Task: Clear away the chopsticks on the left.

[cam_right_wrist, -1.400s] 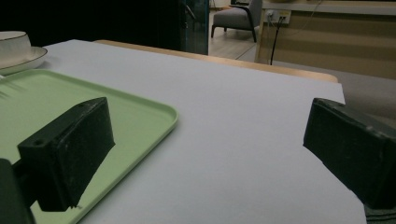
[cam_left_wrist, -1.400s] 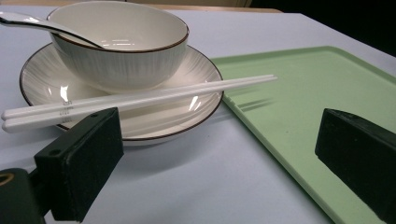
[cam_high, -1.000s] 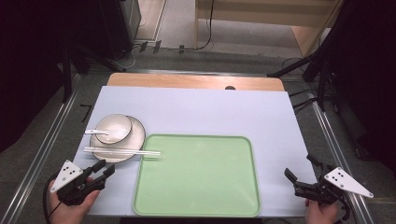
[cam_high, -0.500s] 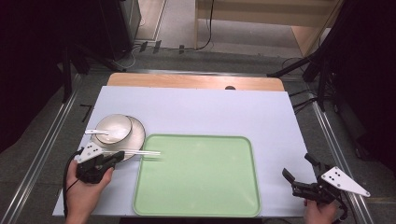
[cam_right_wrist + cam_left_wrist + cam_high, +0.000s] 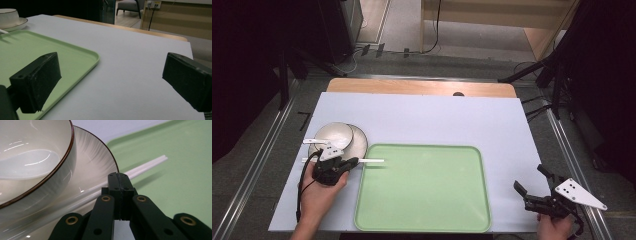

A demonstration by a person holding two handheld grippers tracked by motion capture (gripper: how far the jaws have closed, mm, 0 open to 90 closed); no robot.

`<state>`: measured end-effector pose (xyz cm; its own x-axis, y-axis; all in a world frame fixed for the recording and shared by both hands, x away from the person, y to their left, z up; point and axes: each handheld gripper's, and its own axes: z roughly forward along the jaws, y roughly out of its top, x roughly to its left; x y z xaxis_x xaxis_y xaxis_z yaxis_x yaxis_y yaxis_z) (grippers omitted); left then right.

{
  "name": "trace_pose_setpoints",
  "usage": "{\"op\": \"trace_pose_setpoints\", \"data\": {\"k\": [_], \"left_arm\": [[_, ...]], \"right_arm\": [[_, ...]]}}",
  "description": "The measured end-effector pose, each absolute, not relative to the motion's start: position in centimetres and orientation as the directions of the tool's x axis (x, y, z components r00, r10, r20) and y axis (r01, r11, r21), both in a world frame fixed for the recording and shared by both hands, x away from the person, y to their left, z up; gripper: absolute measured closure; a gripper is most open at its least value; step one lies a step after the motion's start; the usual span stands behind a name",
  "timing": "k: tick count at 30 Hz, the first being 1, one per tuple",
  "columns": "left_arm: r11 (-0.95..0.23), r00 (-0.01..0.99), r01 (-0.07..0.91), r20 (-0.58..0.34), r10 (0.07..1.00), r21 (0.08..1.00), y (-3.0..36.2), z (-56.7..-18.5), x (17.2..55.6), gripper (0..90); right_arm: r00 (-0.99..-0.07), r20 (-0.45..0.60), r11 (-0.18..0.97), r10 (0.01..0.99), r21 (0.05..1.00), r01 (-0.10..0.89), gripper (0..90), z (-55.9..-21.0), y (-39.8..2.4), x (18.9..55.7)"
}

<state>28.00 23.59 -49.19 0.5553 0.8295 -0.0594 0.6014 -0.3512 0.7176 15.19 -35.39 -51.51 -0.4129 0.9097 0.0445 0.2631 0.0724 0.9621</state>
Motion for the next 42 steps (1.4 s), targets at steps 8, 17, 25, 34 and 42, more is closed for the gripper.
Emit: {"op": "trace_pose_setpoints", "data": {"k": [8,17,25,34,42], "left_arm": [[-0.328,0.533,0.605,-0.064,0.843,0.725,22.9,-49.3,29.6,90.0],[-0.346,0.509,0.592,-0.004,0.861,0.728,22.3,-49.8,30.6,90.0],[-0.367,0.511,0.584,0.023,0.859,0.724,22.2,-50.1,30.7,90.0],[-0.351,0.604,0.61,-0.131,0.786,0.711,26.0,-47.3,28.4,70.0],[-0.346,0.582,0.641,-0.139,0.801,0.685,30.7,-46.2,26.9,64.7]], "right_arm": [[-0.415,0.046,0.074,0.909,0.96,0.269,1.9,-51.6,-35.3,15.3],[-0.421,0.045,0.081,0.906,0.958,0.275,1.9,-51.7,-35.2,15.4],[-0.43,0.043,0.09,0.902,0.955,0.283,1.9,-51.8,-35.0,15.5],[-0.438,0.041,0.094,0.898,0.954,0.283,1.9,-51.8,-35.1,15.5],[-0.45,0.04,0.102,0.892,0.953,0.286,1.9,-51.8,-34.8,15.8]]}}
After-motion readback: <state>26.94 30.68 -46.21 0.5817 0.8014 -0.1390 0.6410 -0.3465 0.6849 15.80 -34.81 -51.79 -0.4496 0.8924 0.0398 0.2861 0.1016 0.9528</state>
